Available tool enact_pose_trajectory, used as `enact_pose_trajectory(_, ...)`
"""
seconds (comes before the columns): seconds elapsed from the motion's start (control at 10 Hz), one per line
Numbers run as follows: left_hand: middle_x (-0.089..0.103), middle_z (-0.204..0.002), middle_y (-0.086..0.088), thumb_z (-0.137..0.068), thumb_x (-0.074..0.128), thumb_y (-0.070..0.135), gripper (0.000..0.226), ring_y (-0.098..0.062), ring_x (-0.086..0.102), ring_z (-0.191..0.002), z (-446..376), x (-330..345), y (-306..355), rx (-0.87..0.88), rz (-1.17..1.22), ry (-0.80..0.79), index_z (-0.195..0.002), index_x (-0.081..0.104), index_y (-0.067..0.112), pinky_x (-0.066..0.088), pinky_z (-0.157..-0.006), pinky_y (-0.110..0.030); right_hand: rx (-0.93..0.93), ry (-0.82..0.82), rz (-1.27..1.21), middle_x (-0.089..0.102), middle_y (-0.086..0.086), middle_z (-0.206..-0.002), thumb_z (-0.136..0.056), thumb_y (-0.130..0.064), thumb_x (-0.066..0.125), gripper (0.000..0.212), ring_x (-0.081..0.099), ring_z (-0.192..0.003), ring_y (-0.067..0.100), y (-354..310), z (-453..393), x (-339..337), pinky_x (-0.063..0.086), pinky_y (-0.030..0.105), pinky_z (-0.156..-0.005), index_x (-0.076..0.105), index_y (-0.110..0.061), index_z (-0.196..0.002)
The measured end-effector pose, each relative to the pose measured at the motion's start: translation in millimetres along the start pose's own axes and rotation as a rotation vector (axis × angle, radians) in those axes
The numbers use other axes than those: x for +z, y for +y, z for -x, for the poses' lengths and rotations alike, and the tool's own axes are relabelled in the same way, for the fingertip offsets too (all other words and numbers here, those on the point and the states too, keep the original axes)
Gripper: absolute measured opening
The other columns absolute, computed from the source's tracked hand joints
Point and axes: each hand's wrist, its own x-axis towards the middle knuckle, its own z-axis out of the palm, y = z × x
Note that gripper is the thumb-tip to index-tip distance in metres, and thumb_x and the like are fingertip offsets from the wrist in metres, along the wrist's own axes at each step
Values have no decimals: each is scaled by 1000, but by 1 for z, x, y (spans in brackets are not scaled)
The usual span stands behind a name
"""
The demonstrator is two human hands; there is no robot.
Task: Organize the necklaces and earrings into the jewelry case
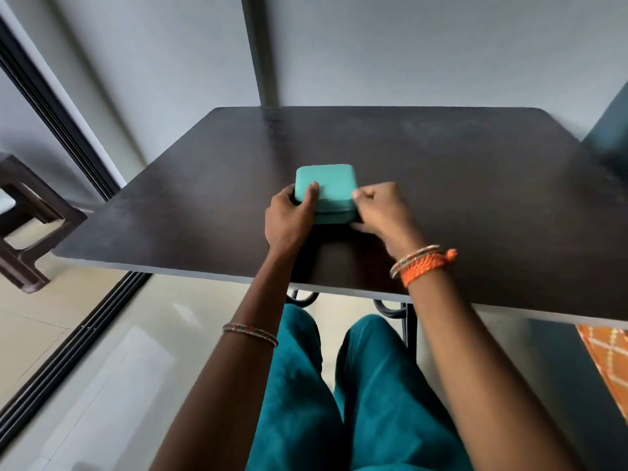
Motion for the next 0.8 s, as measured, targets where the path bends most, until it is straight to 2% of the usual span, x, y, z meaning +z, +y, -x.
enact_pose_trajectory(0.1, 67, -80, 0, -86, 60, 43, 29, -18, 61, -82, -44, -6, -1, -62, 177, -118, -85, 69, 15, 49, -76, -34, 25, 25, -136, 70, 14, -72, -65, -34, 61, 35, 69, -76, 35, -15, -18, 21, 58, 52, -69, 64, 0, -72)
enact_pose_trajectory(0.2, 66, -80, -4, -80, 62, 43, 29, -20, 60, -80, -98, -10, 0, -95, 213, -141, -75, 67, 14, 49, -76, -35, 35, 51, -171, 70, 14, -74, -64, -27, 64, 34, 68, -80, 37, -39, -60, 37, 58, 47, -70, 64, 4, -76)
enact_pose_trajectory(0.3, 63, -81, -6, -71, 63, 45, 32, -17, 55, -76, -188, -12, 2, -81, 189, -127, -74, 66, 13, 44, -70, -30, 27, 26, -68, 66, 12, -71, -76, -13, 68, 20, 64, -75, 24, -74, -121, 62, 41, 24, -57, 62, 1, -63)
enact_pose_trajectory(0.4, 53, -68, -3, -77, 66, 40, 29, -16, 47, -65, -242, -9, 2, -78, 147, -149, -66, 61, 14, 37, -60, -27, 57, 17, -68, 63, 12, -71, -78, -9, 68, 16, 59, -74, 18, -83, -166, 85, 44, 27, -60, 66, -2, -64)
enact_pose_trajectory(0.5, 51, -68, -6, -79, 70, 35, 26, -19, 47, -66, -312, -2, -14, -126, 124, -162, -67, 61, 14, 39, -58, -27, 90, -22, -59, 61, 9, -68, -79, -7, 69, 13, 57, -69, 16, -84, -221, 117, 48, 25, -62, 70, 5, -73)
enact_pose_trajectory(0.6, 62, -85, -11, -73, 73, 37, 25, -22, 57, -81, -336, -4, -21, -161, 134, -192, -74, 67, 13, 47, -71, -33, 98, -44, -54, 50, 3, -58, -78, -7, 69, 21, 48, -59, 13, -84, -241, 126, 42, 19, -53, 64, 1, -59)
enact_pose_trajectory(0.7, 62, -120, -15, -85, 64, 43, 47, -28, 57, -117, -328, 4, -19, -126, 29, -208, -114, 64, 6, 45, -98, -38, 48, -12, 6, 46, 2, -52, -81, -12, 65, 32, 45, -56, 19, -76, -236, 127, 38, 24, -56, 52, -10, -51)
enact_pose_trajectory(0.8, 31, -154, -12, -95, 48, 45, 66, -24, 26, -143, -302, 9, 1, -54, -115, -150, -146, 31, 7, 21, -117, -37, -1, 45, 154, 68, 18, -98, -91, -21, 55, 23, 59, -98, 33, -79, -219, 110, 45, 33, -86, 67, -3, -97)
